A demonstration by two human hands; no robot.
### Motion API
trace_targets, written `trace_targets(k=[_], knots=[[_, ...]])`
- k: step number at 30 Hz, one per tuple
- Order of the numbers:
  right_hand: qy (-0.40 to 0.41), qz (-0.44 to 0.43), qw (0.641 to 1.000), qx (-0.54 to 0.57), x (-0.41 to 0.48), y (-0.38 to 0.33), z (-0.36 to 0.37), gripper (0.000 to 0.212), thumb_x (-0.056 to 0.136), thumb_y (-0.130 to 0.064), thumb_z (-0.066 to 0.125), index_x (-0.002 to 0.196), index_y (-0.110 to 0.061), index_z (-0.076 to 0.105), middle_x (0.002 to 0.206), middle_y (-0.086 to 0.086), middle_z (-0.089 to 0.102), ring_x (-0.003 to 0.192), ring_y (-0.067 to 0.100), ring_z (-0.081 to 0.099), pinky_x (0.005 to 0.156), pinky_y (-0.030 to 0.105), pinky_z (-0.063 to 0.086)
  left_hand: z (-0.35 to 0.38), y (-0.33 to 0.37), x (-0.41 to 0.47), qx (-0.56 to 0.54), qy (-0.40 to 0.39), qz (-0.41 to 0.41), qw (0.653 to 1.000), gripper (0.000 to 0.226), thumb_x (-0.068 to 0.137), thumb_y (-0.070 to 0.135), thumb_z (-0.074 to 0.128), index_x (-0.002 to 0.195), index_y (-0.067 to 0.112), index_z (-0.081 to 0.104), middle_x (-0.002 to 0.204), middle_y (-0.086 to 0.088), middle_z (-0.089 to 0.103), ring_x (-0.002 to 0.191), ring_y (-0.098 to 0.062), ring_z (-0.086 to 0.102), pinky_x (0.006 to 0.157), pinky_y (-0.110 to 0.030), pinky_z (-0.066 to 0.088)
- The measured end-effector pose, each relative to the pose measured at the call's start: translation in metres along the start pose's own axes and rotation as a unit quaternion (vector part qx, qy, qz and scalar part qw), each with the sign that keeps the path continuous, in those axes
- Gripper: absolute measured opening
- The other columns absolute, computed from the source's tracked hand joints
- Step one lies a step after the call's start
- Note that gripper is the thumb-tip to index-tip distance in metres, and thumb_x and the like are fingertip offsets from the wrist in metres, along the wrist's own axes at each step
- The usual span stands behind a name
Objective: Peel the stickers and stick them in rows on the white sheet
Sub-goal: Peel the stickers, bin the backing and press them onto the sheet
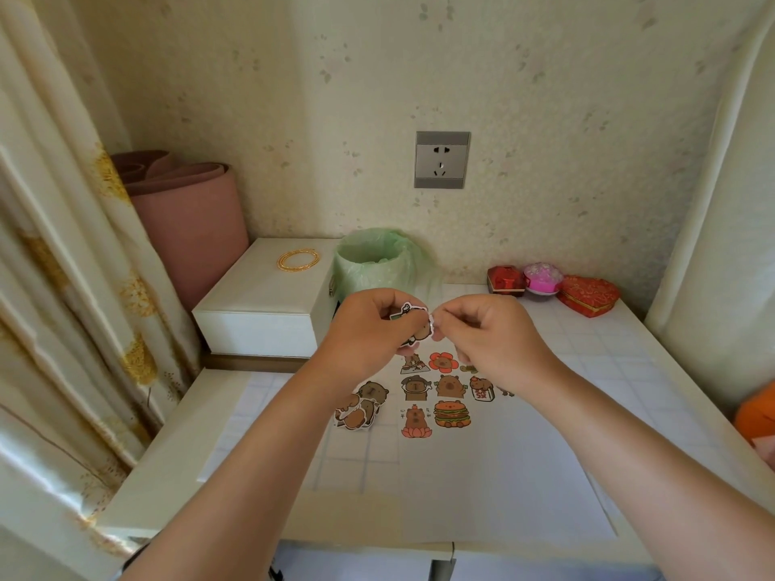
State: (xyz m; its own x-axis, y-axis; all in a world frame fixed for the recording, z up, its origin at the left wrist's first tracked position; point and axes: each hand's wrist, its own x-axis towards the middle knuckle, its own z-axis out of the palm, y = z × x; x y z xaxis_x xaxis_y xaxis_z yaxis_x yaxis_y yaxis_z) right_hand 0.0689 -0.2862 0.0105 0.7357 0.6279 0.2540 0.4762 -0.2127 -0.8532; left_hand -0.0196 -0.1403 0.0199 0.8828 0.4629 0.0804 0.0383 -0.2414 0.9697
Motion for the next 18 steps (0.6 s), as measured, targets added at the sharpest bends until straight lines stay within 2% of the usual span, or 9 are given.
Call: trace_targets(k=[2, 7, 11, 14, 16, 18], knots=[[-0.01, 0.021, 0.999, 0.033, 0.0008, -0.0032, -0.0027, 0.022, 0.096, -0.019, 0.064, 0.077, -0.015, 0.075, 0.048, -0.004, 0.056, 0.045, 0.012, 0.049, 0.048, 0.019, 0.044, -0.0015, 0.0018, -0.0012, -0.006, -0.002, 0.001, 1.0, 0.007, 0.09, 0.006, 0.067, 0.089, 0.009, 0.074, 0.078, -0.009, 0.073, 0.064, -0.012, 0.066, 0.071, -0.032, 0.063], [-0.012, 0.035, 0.998, 0.041, -0.001, -0.0062, -0.0026, 0.02, 0.095, -0.014, 0.063, 0.078, -0.015, 0.073, 0.048, -0.015, 0.06, 0.042, 0.005, 0.048, 0.047, 0.016, 0.043, -0.0017, 0.0019, -0.002, 0.006, -0.011, 0.012, 1.0, 0.009, 0.089, 0.006, 0.068, 0.087, 0.012, 0.074, 0.075, -0.005, 0.073, 0.065, -0.014, 0.067, 0.071, -0.033, 0.063], [0.003, -0.008, 0.999, -0.033, -0.0019, -0.0024, -0.0022, 0.016, 0.09, -0.016, 0.067, 0.08, -0.025, 0.076, 0.063, -0.018, 0.068, 0.048, 0.001, 0.057, 0.049, 0.015, 0.045, 0.0007, -0.001, -0.0017, 0.028, -0.019, 0.02, 0.999, 0.007, 0.088, 0.009, 0.07, 0.086, 0.013, 0.075, 0.077, -0.005, 0.074, 0.067, -0.016, 0.068, 0.077, -0.041, 0.062], [0.008, -0.042, 0.994, -0.098, -0.0035, 0.0016, -0.0003, 0.018, 0.089, -0.017, 0.065, 0.077, -0.026, 0.074, 0.061, -0.022, 0.064, 0.046, 0.001, 0.053, 0.049, 0.013, 0.037, 0.0033, -0.0033, -0.001, 0.055, -0.02, 0.029, 0.998, 0.009, 0.086, 0.013, 0.071, 0.083, 0.02, 0.076, 0.076, -0.003, 0.075, 0.075, -0.03, 0.07, 0.079, -0.048, 0.061], [0.018, -0.053, 0.993, -0.104, -0.0042, 0.0018, 0.0017, 0.02, 0.089, -0.016, 0.063, 0.076, -0.026, 0.074, 0.061, -0.019, 0.064, 0.044, 0.002, 0.051, 0.048, 0.015, 0.036, 0.0038, -0.0032, -0.0006, 0.052, -0.016, 0.029, 0.998, 0.009, 0.087, 0.013, 0.071, 0.083, 0.02, 0.076, 0.076, -0.002, 0.075, 0.074, -0.028, 0.07, 0.076, -0.042, 0.062], [0.015, -0.043, 0.996, -0.073, -0.004, -0.001, 0.0021, 0.021, 0.092, -0.015, 0.063, 0.076, -0.023, 0.075, 0.058, -0.018, 0.064, 0.045, 0.001, 0.051, 0.048, 0.014, 0.038, 0.0029, -0.0023, -0.0004, 0.038, -0.01, 0.027, 0.999, 0.009, 0.088, 0.011, 0.07, 0.084, 0.017, 0.075, 0.077, -0.002, 0.075, 0.069, -0.016, 0.068, 0.069, -0.032, 0.062]])
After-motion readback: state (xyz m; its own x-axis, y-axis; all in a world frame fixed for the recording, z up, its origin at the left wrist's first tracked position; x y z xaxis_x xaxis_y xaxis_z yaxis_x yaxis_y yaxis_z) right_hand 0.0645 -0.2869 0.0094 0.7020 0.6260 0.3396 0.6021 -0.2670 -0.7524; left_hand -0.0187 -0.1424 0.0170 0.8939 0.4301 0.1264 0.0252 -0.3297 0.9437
